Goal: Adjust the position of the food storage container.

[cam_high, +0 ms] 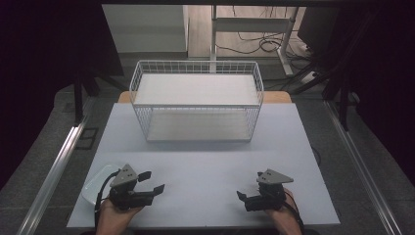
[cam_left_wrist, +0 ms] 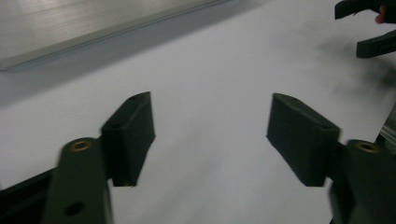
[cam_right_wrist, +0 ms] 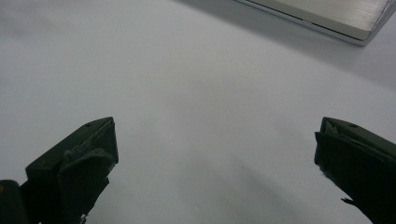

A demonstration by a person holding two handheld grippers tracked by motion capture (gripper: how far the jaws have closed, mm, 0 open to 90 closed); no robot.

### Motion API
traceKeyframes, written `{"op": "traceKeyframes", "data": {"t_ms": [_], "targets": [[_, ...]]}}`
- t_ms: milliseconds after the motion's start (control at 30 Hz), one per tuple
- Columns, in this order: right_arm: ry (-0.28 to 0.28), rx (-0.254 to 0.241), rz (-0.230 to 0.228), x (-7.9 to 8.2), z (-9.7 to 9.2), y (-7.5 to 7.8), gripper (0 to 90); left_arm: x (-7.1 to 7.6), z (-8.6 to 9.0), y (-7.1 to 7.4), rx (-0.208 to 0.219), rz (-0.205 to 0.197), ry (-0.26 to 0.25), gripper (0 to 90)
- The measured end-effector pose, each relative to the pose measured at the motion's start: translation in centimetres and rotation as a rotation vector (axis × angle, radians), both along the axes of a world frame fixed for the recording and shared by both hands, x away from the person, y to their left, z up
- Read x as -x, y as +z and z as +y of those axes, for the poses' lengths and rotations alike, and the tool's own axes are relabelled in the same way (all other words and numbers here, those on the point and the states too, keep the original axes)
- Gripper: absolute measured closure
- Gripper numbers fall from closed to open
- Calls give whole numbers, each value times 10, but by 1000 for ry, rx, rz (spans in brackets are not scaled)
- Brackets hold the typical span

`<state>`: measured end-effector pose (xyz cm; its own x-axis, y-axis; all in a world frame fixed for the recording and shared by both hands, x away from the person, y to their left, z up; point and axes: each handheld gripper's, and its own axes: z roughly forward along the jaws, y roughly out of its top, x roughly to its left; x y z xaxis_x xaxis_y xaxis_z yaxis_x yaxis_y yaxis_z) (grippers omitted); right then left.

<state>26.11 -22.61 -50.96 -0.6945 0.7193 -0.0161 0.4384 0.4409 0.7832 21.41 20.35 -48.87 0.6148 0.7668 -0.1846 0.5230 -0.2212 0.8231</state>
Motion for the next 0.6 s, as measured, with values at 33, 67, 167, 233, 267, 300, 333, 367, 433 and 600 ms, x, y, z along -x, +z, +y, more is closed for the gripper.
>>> {"op": "traceKeyframes", "data": {"t_ms": [33,67,167,233,267,300,333,367,433,600], "targets": [[-4,6,1,0,0,0,0,1,3,1,3,-1,7,410],[-4,6,1,0,0,0,0,1,6,3,-1,0,15,410],[-6,11,2,0,0,-1,0,3,18,5,-18,-3,51,551],[-6,15,0,0,0,0,0,5,28,7,-28,-6,88,659],[-7,16,0,0,0,0,0,6,34,7,-29,-6,108,708],[-9,16,-3,0,0,0,0,7,40,8,-25,-1,122,803],[-9,16,-3,0,0,0,0,8,47,8,-20,3,142,803],[-9,18,-1,0,0,0,0,10,54,9,-26,3,168,839],[-14,23,1,0,1,-1,0,13,67,8,-45,4,221,889],[-17,35,5,0,1,-1,0,18,100,4,-73,17,354,899]]}}
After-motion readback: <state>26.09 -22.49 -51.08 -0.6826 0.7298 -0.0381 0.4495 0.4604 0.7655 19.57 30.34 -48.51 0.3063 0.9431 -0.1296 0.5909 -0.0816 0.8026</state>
